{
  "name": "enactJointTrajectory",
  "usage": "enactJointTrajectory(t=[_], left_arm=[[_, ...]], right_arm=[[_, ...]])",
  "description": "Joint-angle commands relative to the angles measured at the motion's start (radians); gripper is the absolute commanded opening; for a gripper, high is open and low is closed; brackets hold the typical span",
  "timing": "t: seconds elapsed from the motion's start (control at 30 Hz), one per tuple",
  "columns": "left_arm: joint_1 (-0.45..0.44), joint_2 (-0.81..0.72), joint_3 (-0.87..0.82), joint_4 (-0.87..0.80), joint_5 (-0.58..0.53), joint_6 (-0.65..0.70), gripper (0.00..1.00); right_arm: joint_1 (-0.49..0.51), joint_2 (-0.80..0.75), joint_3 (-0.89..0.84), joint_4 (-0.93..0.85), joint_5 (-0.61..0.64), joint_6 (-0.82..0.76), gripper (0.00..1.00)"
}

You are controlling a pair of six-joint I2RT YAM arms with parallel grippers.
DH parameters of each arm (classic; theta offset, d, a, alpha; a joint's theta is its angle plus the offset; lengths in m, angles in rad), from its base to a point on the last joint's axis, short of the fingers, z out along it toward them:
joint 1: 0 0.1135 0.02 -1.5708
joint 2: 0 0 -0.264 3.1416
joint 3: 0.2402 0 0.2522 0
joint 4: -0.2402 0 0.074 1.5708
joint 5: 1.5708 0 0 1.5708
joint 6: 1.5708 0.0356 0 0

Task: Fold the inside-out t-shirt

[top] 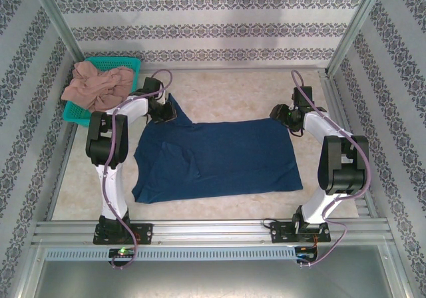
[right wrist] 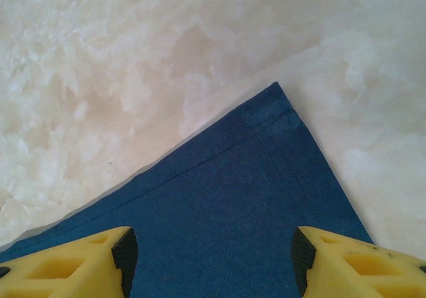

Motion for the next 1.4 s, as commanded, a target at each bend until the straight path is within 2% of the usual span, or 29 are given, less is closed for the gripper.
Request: enactJointTrajectory(t=[0.0, 0.17, 0.47, 0.53, 0.67, 0.77, 1.1, 1.17, 1.37], left_arm=[[-0.010, -0.020, 0.032, -0.026, 0.006, 0.024, 0.04], [-0.011, -0.053, 0.039, -0.043, -0.046, 0.045, 0.00], [-0.010, -0.073, 0.057, -0.046, -0.036, 0.047, 0.00], [-0.009, -0.063, 0.061, -0.049, -0.029, 0.046, 0.07], [-0.006, -0.052, 0.084, -0.074, -0.065, 0.062, 0.33], [0.008, -0.035, 0.124, -0.088, -0.091, 0.074, 0.44], [0.014, 0.122, 0.362, -0.221, -0.122, 0.130, 0.56], [0.014, 0.111, 0.347, -0.238, -0.124, 0.119, 0.57], [0.014, -0.014, 0.128, -0.170, -0.099, 0.082, 0.59]], right_arm=[[-0.007, -0.002, 0.000, 0.002, -0.013, 0.000, 0.64], [-0.015, 0.001, 0.014, -0.013, -0.015, -0.008, 0.64], [-0.045, 0.031, 0.074, -0.051, -0.038, -0.017, 0.65], [-0.046, 0.035, 0.069, -0.044, -0.050, -0.013, 0.65], [-0.046, 0.044, 0.054, -0.038, -0.053, -0.013, 0.64], [-0.046, 0.047, 0.043, -0.034, -0.058, -0.015, 0.64], [-0.042, 0.061, 0.051, -0.032, -0.074, -0.008, 0.64], [-0.042, 0.059, 0.050, -0.033, -0.075, -0.008, 0.64], [-0.041, 0.064, 0.036, -0.023, -0.072, -0.010, 0.64]])
